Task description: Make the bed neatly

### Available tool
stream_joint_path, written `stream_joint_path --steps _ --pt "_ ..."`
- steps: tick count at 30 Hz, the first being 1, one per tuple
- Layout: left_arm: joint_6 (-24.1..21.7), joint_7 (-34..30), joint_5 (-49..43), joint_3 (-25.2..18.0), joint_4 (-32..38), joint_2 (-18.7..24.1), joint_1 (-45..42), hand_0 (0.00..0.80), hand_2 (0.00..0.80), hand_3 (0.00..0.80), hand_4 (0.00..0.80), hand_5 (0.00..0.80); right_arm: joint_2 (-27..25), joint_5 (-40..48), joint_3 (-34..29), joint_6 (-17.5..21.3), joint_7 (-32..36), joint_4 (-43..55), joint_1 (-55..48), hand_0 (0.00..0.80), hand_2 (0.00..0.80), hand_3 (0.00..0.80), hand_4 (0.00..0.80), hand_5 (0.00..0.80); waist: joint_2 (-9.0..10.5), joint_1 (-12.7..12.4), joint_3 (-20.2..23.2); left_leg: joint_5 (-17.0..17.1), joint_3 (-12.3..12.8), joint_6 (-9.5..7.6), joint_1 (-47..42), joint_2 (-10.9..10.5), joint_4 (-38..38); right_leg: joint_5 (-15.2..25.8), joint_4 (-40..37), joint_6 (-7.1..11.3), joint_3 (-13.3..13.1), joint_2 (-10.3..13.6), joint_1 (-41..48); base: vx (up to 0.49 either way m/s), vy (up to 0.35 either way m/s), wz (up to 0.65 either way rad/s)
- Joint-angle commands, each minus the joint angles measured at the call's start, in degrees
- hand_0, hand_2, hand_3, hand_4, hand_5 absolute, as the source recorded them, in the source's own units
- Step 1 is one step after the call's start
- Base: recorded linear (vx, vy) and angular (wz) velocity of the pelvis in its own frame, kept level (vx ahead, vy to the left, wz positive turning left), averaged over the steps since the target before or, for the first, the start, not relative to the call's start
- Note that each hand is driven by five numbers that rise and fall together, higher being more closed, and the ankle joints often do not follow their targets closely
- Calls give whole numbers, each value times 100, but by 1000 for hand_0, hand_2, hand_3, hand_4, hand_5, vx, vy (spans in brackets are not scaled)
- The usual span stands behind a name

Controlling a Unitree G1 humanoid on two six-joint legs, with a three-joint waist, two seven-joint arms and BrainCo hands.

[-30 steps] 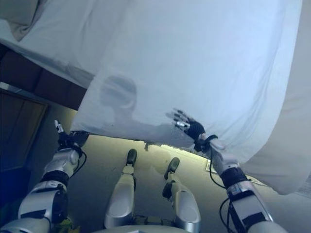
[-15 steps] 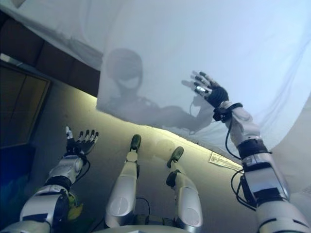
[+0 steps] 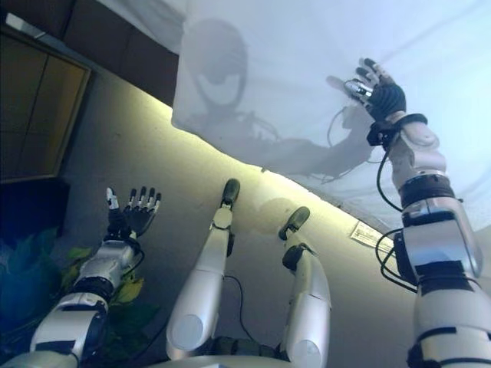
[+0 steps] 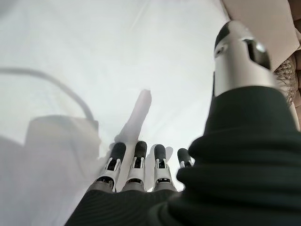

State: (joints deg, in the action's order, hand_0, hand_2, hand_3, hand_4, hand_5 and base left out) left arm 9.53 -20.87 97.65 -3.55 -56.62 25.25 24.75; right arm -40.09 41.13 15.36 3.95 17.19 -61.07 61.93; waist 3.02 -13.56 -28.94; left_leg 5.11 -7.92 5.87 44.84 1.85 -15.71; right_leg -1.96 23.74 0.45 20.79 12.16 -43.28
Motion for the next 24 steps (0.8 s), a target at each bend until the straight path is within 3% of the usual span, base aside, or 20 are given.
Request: stream_joint_path --steps 1,2,9,10,19,24 --pt "132 -217 124 -132 55 -56 -212 0 0 0 0 0 -455 -362 318 26 -19 -208 -101 0 0 0 0 0 -425 -111 -86 158 54 -276 344 -225 -226 387 403 625 -284 217 -414 58 -32 11" --pt "151 -213 104 -144 36 -64 -232 0 0 0 0 0 -457 -377 325 2 -5 -239 -107 0 0 0 0 0 -435 -93 -86 -12 31 -254 300 -227 -296 220 497 688 -401 204 -398 64 -36 5" --pt "211 -322 84 -144 105 -18 -61 0 0 0 0 0 -496 -720 325 -183 10 -415 -231 0 0 0 0 0 -542 51 -86 -36 93 -199 690 -203 -599 167 813 666 -638 245 -834 -8 -6 -3" --pt "193 -388 108 -94 181 -10 -38 0 0 0 0 0 -508 -870 329 -227 -70 -457 -261 0 0 0 0 0 -566 62 -86 129 117 -204 841 -207 -594 335 768 597 -594 259 -978 -105 10 -6" --pt "25 -307 299 155 571 -45 104 0 0 0 0 0 -538 -1441 329 -1025 -242 -765 -556 0 0 0 0 0 -658 198 -86 136 170 -153 943 -189 -587 391 711 563 -751 192 -1153 -21 -1 -4" --pt "-56 -271 347 174 625 -90 48 0 0 0 0 0 -469 -1555 103 -1103 -78 -817 -1195 0 0 0 0 0 -648 312 -86 93 237 -161 759 -172 -565 416 628 558 -775 151 -1002 0 0 0"
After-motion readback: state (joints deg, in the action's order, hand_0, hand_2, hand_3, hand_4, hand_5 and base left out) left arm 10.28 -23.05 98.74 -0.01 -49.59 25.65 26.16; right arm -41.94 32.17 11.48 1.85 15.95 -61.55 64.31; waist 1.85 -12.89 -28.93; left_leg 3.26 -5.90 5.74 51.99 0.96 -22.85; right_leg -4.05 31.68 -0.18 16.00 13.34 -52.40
